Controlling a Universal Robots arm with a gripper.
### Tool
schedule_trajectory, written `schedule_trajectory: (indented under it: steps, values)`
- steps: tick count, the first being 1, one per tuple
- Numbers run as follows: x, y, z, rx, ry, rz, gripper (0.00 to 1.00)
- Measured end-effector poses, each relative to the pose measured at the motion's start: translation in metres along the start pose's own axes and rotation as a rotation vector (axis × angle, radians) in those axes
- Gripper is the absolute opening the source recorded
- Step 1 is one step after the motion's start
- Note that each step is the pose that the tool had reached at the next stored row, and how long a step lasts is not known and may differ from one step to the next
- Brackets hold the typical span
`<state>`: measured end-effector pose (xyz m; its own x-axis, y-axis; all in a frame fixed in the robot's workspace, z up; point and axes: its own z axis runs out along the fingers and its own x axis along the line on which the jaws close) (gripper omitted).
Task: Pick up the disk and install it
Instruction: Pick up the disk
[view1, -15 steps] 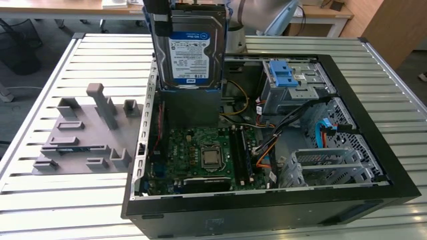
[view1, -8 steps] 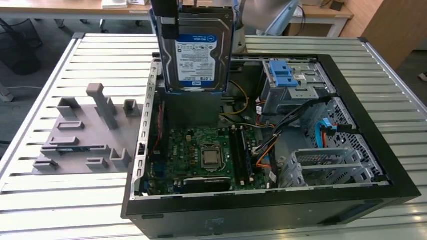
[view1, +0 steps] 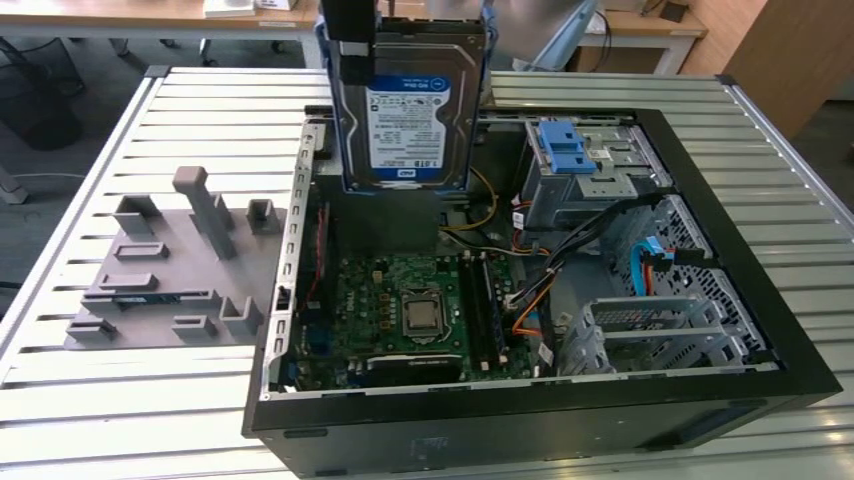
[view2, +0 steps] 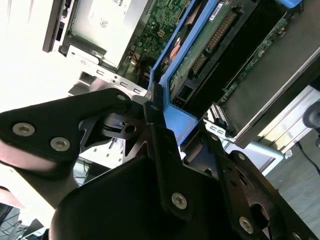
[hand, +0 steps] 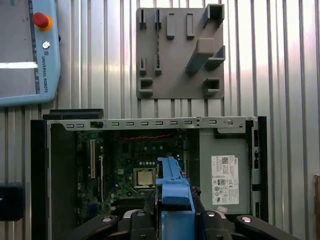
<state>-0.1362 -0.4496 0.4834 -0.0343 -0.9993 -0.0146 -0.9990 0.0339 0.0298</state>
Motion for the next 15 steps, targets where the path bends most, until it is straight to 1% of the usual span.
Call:
schedule_trajectory:
  steps: [8, 15]
  values:
    - [0.0072, -0.0128, 0.0002, 0.0, 0.0001, 0.0, 0.36]
    - [0.0134, -0.0268, 0.0006, 0.0001, -0.0001, 0.0, 0.36]
